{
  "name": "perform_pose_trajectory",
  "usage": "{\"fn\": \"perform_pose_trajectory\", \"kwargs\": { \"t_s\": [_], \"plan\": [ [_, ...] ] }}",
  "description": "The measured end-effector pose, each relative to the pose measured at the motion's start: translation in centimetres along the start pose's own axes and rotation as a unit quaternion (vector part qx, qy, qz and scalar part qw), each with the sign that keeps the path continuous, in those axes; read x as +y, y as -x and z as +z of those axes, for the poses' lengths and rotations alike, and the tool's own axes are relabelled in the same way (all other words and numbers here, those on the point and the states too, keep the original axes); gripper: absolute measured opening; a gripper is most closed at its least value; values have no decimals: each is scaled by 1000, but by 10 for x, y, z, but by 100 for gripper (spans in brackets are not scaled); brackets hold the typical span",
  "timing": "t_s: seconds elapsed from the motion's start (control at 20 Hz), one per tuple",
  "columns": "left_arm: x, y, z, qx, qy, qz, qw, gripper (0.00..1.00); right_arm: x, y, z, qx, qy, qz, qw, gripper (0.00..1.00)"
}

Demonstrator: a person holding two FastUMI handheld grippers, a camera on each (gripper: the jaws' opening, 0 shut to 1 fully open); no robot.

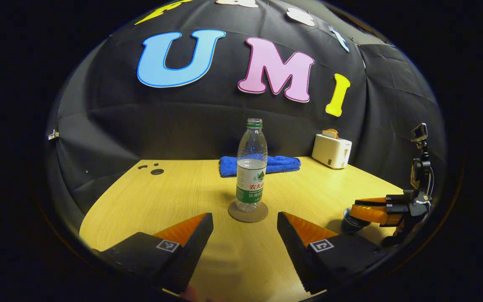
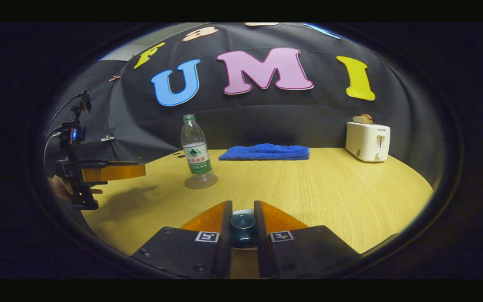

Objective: Open the teacup lid with one hand, grasp the water bottle and pour water into the teacup with the other hand; after pouring, place the water bottle on the coaster and then close the teacup lid.

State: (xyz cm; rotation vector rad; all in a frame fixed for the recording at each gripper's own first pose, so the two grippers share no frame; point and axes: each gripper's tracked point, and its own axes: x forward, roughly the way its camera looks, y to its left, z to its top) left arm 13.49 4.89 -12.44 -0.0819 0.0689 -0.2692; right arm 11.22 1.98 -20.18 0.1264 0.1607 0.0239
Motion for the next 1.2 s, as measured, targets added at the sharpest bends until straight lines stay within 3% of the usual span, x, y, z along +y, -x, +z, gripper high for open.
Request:
{"fn": "perform_pose_trajectory", "kwargs": {
  "t_s": [0.1,0.2,0.35,0.4,0.5,0.75,1.0,1.2],
  "plan": [
    [-6,3,1,0,-3,-2,1000,96,1,1,1,0,-3,2,1000,33],
    [-13,8,2,2,-7,-4,1000,96,1,4,15,-13,1,5,1000,41],
    [-25,21,12,8,3,-2,1000,100,1,14,40,-27,14,9,1000,85],
    [-30,26,18,9,9,-1,1000,96,1,19,49,-27,17,10,999,98],
    [-38,41,37,1,20,12,1000,96,-4,34,73,-33,18,7,999,99],
    [-47,82,105,-42,0,87,995,95,-22,74,141,-49,48,-9,998,99],
    [-83,114,167,-72,20,84,994,95,-26,110,209,-74,50,-20,996,100],
    [-74,151,207,-116,9,152,982,95,-12,136,249,-94,59,-13,994,99]
  ]
}}
